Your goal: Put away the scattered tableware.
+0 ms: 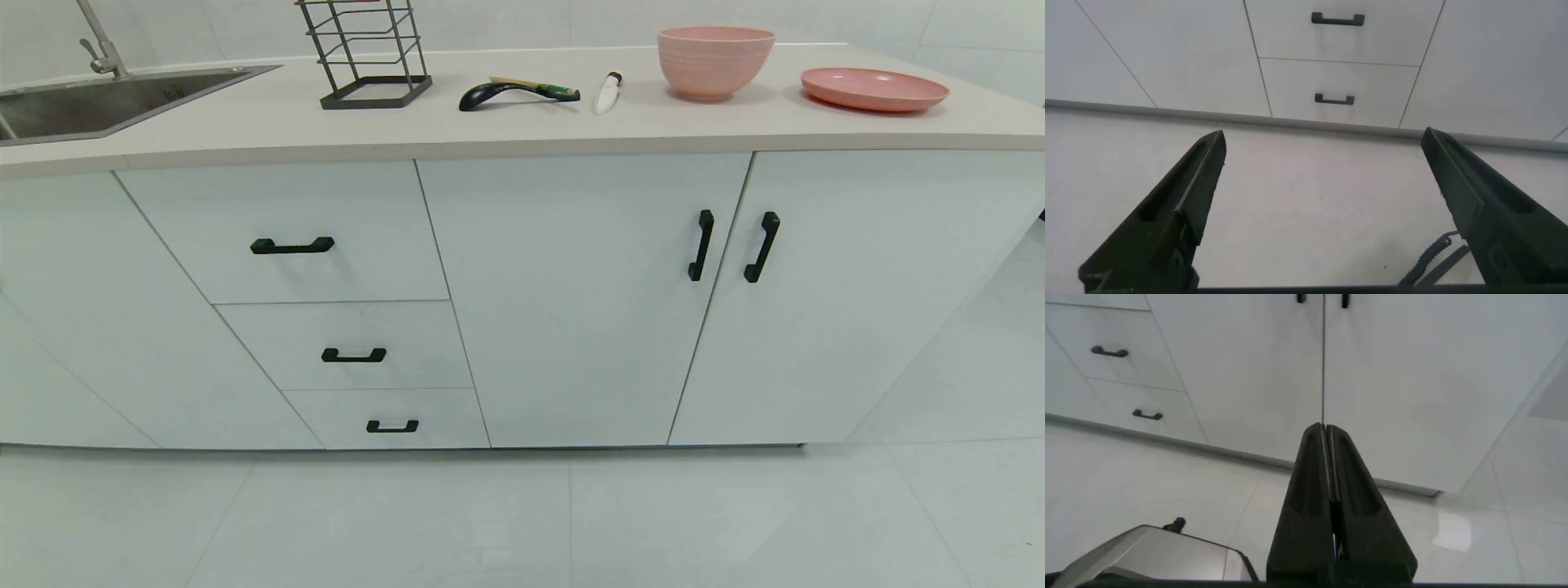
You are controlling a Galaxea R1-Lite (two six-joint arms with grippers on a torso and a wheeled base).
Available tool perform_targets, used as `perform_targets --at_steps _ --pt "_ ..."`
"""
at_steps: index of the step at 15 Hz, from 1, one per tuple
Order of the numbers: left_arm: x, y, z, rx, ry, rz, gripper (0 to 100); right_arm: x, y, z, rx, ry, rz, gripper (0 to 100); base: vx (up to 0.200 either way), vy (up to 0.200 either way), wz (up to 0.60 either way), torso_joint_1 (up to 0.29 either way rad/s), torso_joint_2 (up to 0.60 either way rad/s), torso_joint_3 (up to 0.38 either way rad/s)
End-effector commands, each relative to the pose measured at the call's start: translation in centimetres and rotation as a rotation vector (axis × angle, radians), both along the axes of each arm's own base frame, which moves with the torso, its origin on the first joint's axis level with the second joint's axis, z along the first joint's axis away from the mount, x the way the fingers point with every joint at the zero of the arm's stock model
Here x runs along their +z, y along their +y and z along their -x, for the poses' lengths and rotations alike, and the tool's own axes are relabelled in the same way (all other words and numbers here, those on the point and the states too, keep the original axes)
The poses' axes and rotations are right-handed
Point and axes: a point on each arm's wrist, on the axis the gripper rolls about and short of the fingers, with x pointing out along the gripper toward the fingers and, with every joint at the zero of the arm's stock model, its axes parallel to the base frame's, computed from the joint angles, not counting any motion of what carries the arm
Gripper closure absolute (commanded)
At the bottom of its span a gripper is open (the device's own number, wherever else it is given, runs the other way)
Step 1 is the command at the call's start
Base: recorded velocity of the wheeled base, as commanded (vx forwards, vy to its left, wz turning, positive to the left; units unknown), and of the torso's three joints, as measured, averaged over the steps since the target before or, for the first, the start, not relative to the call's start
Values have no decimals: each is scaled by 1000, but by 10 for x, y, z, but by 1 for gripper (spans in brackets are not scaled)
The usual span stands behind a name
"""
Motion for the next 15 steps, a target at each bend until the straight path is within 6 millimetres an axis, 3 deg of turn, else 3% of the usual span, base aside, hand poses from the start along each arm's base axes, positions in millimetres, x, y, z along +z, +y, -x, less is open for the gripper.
perform_targets --at_steps 1,5,9,10,14,15 --pt "0 0 0 1 0 0 0 34 1 -22 112 98 -8 100 0 0 0 0 0 0" --pt "0 0 0 0 1 5 0 56 12 -69 205 108 0 100 0 0 0 0 0 0" --pt "0 0 0 0 -1 8 0 41 22 -112 214 118 12 100 0 0 0 0 0 0" --pt "0 0 0 0 0 11 0 41 23 -121 208 116 12 0 0 0 0 0 0 0" --pt "0 0 0 -3 -2 13 0 52 23 -159 171 94 10 0 0 0 0 0 0 0" --pt "0 0 0 -2 -3 16 0 54 19 -185 156 78 11 0 0 0 0 0 0 0"
